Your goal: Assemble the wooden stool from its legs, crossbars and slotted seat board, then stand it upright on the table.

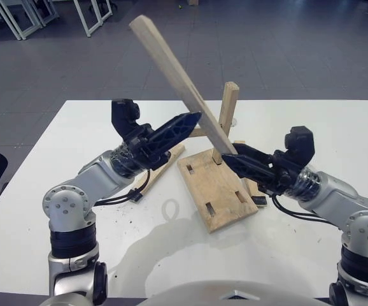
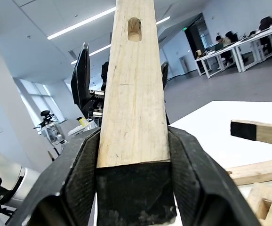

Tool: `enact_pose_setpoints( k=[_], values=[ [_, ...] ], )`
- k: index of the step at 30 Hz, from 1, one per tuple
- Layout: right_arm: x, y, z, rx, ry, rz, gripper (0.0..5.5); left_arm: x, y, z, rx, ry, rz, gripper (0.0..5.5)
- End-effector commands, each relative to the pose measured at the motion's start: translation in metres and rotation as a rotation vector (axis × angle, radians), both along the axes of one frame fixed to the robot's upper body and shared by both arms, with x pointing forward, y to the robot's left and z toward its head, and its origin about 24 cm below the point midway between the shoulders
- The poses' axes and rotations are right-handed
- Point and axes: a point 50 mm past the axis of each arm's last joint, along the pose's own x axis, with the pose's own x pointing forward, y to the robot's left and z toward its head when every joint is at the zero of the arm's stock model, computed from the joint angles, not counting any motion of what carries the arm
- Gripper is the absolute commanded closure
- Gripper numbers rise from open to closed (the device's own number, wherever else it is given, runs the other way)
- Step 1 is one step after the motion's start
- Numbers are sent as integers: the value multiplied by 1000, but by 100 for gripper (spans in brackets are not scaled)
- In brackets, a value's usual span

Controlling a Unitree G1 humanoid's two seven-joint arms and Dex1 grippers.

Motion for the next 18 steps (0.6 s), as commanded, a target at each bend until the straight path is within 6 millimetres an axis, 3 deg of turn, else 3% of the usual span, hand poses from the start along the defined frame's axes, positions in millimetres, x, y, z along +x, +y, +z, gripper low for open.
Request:
enact_pose_setpoints(
  k=[1,4,15,18],
  values=[
    [-3,2,-2,-11,-5,45,347,2,-2,1,29,1,-16,155],
    [-4,2,-5,-23,2,62,347,3,-1,3,22,-5,-38,155],
    [-9,-6,-21,-70,58,99,347,-2,6,5,48,-77,-110,340],
    [-10,-7,-22,-72,61,96,347,-5,8,2,57,-81,-123,343]
  ],
)
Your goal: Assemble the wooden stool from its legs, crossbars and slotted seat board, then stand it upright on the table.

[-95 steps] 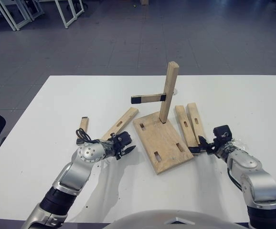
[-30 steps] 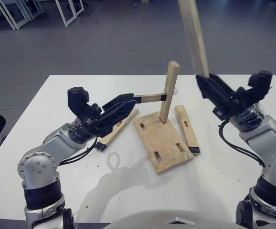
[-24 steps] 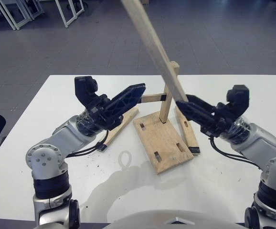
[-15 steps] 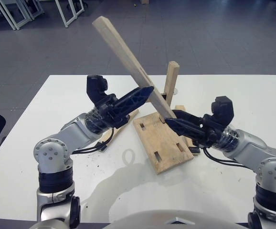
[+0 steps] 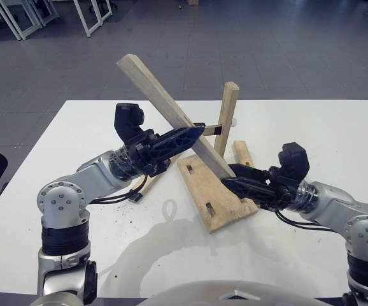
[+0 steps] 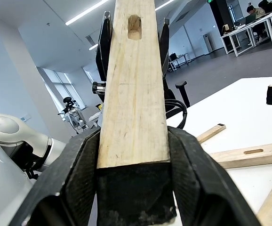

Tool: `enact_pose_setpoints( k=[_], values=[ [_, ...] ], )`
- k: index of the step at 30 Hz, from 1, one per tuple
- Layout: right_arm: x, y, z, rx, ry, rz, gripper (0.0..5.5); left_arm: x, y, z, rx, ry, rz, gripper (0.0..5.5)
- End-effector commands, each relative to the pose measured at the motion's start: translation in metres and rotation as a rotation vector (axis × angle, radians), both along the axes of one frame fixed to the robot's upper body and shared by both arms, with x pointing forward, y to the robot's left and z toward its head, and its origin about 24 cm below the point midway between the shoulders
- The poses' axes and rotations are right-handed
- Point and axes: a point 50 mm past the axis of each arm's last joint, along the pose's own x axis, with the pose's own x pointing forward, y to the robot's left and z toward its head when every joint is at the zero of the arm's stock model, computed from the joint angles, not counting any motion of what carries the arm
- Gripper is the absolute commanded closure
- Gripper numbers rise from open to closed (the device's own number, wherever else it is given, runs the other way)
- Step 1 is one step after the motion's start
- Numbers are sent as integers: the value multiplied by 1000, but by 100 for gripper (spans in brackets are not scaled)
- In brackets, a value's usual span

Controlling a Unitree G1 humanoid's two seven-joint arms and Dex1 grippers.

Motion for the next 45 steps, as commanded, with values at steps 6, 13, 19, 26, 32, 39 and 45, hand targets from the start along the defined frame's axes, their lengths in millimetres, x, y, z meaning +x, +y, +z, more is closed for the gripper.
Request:
enact_pose_setpoints(
  k=[6,13,19,26,32,39,45],
  values=[
    [3,-9,-16,-197,-3,-82,260,12,31,0,46,-44,148,344],
    [21,-19,-56,-721,-179,-207,252,23,67,-32,345,-200,340,344],
    [44,-22,-81,-1038,-375,-309,252,48,57,-83,471,-318,468,344],
    [40,-36,-88,-1109,-353,-302,252,50,59,-96,474,-353,445,345],
    [35,-50,-101,-1269,-364,-251,252,61,54,-101,453,-356,412,345],
    [33,-55,-106,-1298,-364,-230,252,66,53,-116,521,-274,301,345],
    [31,-57,-109,-1308,-362,-229,252,70,53,-138,676,-180,275,345]
  ],
)
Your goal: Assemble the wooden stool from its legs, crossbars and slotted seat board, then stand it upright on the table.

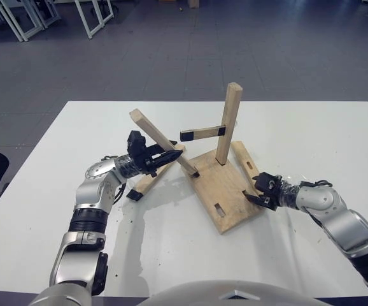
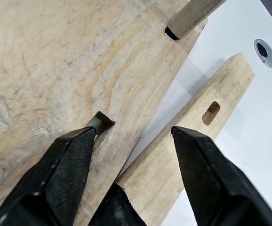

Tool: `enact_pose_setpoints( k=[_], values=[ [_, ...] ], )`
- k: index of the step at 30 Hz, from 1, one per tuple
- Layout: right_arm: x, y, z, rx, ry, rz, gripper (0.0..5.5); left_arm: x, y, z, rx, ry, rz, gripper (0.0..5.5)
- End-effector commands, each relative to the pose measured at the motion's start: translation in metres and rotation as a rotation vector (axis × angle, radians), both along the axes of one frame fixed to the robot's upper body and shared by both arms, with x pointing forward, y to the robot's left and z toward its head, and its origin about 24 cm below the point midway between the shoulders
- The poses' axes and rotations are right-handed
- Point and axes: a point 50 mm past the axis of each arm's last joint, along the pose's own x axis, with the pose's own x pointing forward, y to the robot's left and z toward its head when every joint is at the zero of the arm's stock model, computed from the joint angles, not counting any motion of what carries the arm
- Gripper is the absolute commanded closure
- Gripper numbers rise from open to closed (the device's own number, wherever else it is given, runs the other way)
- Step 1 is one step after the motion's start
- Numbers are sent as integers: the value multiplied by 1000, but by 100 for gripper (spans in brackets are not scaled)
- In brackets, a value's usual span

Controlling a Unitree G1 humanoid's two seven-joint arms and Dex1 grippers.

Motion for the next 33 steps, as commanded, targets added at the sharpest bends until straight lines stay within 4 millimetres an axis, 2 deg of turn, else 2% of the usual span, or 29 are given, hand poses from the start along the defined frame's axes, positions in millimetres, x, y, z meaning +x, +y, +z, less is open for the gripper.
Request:
enact_pose_setpoints(
  k=[1,5,9,12,17,20,22,25,28,31,33],
  values=[
    [-9,-13,-19,-82,86,-37,252,0,-1,-26,193,123,8,345],
    [-8,-12,-19,-85,76,-35,252,3,-5,-28,346,129,-65,345],
    [-11,-12,-21,-93,77,-33,252,10,-5,-10,521,56,-171,345],
    [-13,-14,-25,-114,81,-28,252,13,-5,-2,546,82,-209,345],
    [-15,-20,-30,-156,85,-25,252,16,5,-5,424,280,-196,345],
    [-16,-21,-31,-161,85,-27,252,13,9,-11,381,326,-172,345],
    [-17,-22,-32,-163,87,-28,252,9,4,-15,300,339,-156,345],
    [-18,-24,-33,-173,90,-30,252,14,-5,-8,112,330,-87,346],
    [-20,-26,-35,-196,107,-15,252,17,-4,-2,39,318,-41,346],
    [-26,-30,-40,-234,142,17,252,15,-1,13,-53,310,-56,346],
    [-33,-36,-44,-269,165,37,252,16,6,24,-44,279,-64,346]
  ],
)
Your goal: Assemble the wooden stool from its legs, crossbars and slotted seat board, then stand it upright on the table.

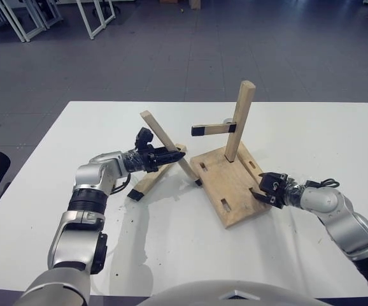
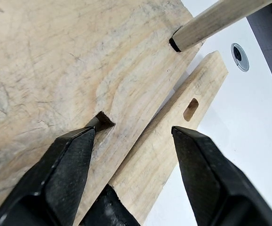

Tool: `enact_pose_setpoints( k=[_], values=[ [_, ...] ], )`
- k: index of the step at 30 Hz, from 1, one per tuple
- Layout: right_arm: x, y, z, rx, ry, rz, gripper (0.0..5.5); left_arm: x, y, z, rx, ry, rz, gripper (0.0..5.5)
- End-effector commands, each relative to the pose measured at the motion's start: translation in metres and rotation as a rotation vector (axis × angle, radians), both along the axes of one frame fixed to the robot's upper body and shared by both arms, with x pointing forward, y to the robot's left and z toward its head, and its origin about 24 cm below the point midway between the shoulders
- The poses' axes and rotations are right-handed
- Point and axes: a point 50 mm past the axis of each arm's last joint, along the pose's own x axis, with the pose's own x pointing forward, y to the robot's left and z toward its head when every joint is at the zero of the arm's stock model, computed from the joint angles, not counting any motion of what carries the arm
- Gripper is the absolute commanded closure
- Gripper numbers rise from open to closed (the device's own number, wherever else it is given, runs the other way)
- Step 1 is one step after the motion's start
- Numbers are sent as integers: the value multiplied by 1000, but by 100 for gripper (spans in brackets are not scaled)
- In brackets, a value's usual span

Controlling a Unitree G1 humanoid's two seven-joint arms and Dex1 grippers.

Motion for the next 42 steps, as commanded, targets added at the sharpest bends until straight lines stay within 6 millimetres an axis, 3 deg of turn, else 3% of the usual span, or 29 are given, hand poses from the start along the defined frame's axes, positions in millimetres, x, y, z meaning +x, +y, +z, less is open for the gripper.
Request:
enact_pose_setpoints(
  k=[1,6,11,22,30,42],
  values=[
    [-34,-27,-44,-160,251,-15,252,3,11,25,-9,-75,-3,346],
    [-42,-29,-47,-170,269,16,252,7,8,38,-17,-120,3,346],
    [-49,-16,-46,-131,279,73,252,-3,-10,26,-35,-99,-29,346],
    [-56,-5,-48,-147,262,134,252,-1,-9,11,21,-102,34,346],
    [-54,-4,-47,-164,248,146,252,6,-23,1,19,-88,25,346],
    [-54,-5,-48,-169,242,132,252,19,-10,0,200,-101,-21,346]
  ],
)
